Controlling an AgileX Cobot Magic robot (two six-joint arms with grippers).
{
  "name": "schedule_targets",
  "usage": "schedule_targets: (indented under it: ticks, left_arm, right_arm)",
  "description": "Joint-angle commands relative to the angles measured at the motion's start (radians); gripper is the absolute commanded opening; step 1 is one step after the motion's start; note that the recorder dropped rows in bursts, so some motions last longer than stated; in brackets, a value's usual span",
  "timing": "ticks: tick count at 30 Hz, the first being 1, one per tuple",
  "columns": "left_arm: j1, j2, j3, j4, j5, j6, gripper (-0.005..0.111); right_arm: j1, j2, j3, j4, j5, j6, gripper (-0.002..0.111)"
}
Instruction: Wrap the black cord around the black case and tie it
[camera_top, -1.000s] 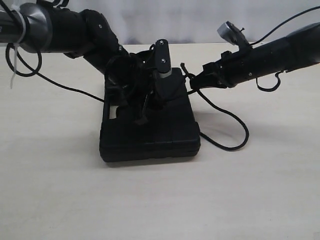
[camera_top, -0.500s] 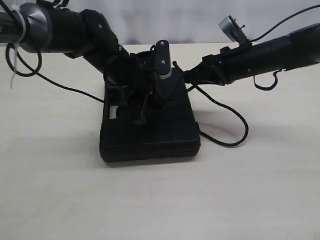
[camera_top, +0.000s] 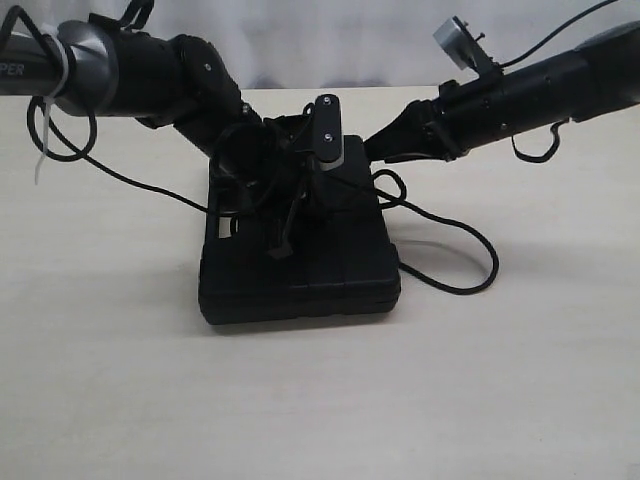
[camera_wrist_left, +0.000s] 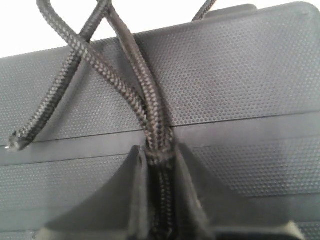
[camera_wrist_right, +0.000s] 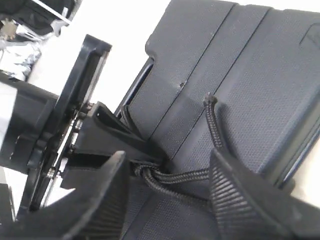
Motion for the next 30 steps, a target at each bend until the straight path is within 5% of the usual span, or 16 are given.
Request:
schedule_targets:
  ticks: [1, 9, 14, 19, 23, 30]
  left_arm:
    - [-0.009, 0.001, -0.001, -0.014, -0.005, 0.002, 0.000]
    - [-0.009, 0.001, -0.001, -0.042, 0.028, 0.034, 0.000]
    - [-0.009, 0.001, -0.001, -0.042, 0.027, 0.036, 0.000]
    - [-0.009, 0.001, -0.001, -0.042, 0.027, 0.036, 0.000]
    - [-0.009, 0.001, -0.001, -0.042, 0.025, 0.036, 0.000]
    - [-0.009, 0.001, -0.001, -0.042, 0.021, 0.036, 0.000]
  right_arm:
    - [0.001, -0.006, -0.035, -0.017, 0.023, 0.014, 0.047]
    - [0.058, -0.042, -0.035, -0.077, -0.127, 0.025, 0.047]
    - [0.180, -0.044, -0.069, -0.508, -0.249, 0.311, 0.047]
    - [0.233, -0.044, -0.145, -0.573, -0.165, 0.354, 0.047]
    - [0.279, -0.021, -0.150, -0.830, -0.222, 0.442, 0.047]
    - [0.326, -0.003, -0.150, -0.829, -0.241, 0.358, 0.047]
